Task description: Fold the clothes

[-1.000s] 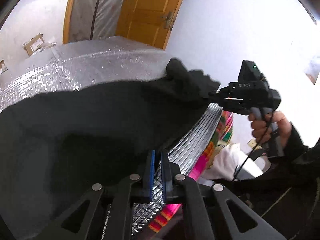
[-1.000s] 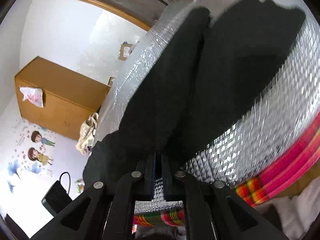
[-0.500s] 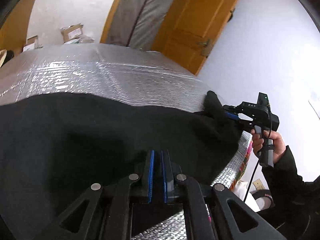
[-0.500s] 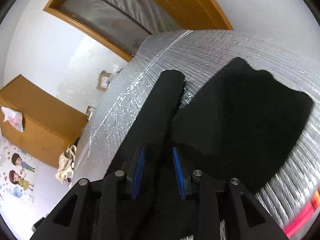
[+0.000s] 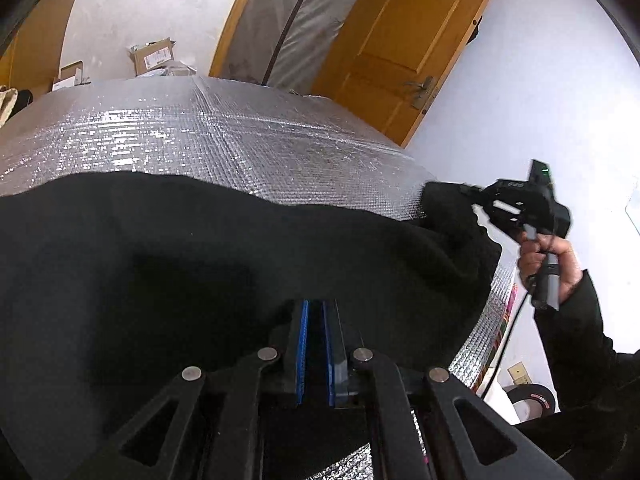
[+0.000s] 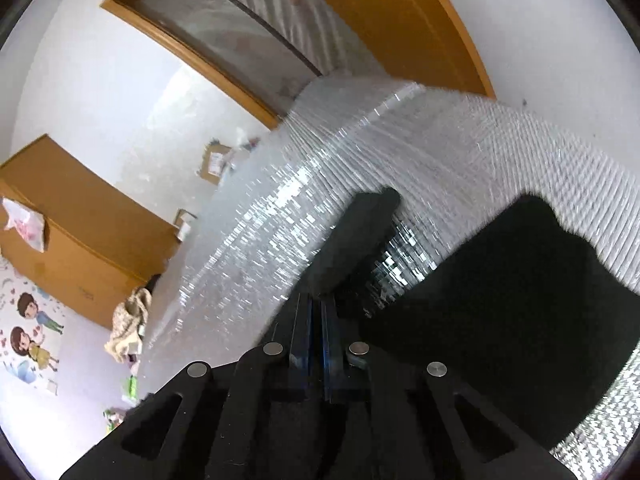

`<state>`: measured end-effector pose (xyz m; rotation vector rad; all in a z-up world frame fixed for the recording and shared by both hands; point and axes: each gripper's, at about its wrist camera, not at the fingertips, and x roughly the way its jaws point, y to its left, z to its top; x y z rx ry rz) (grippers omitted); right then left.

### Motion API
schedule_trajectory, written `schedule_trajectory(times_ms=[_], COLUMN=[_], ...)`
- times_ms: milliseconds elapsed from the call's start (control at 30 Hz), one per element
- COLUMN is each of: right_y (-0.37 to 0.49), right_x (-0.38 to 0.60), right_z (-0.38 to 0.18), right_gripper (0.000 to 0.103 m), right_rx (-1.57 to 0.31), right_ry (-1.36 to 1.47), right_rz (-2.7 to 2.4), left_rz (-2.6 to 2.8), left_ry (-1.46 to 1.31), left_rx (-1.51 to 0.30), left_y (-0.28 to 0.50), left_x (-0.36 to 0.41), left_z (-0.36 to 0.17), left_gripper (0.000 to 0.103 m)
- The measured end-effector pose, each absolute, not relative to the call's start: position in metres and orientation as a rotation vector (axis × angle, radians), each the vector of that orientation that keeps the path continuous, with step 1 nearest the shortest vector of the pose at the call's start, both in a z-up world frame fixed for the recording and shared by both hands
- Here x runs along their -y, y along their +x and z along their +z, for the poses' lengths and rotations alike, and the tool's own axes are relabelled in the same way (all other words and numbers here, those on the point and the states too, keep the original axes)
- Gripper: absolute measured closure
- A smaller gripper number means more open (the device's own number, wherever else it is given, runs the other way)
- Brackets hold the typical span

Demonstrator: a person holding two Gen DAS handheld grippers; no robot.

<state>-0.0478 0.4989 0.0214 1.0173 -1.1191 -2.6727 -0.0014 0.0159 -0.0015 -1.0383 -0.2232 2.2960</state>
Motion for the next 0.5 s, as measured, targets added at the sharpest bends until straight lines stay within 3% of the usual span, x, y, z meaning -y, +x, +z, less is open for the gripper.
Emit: schedule_trajectory(times_ms=[200,433,500], right_y=[0.018,0.07,0.075], right_x=[-0.498,-0.538,-0.539], right_z=[0.06,-0.005,-0.005], right_gripper=[0.099,0.094,0.09], right_rx=[1.14,1.466,1.48], right_ry=[0.823,1.174,1.172], right_rz=[-2.79,-2.74,-2.736], left_rz=[2.282,2.241,2.243], left_ry=[-1.0,-1.022,-1.021], left_rx=[0.195,0.162,0.16], left_y=[0.002,0.006,0.006], left_x=[-0.025,-0.036,-0.037], left_z=[0.008,0.004,0.004], left_gripper=[0.097,0.097,0.097])
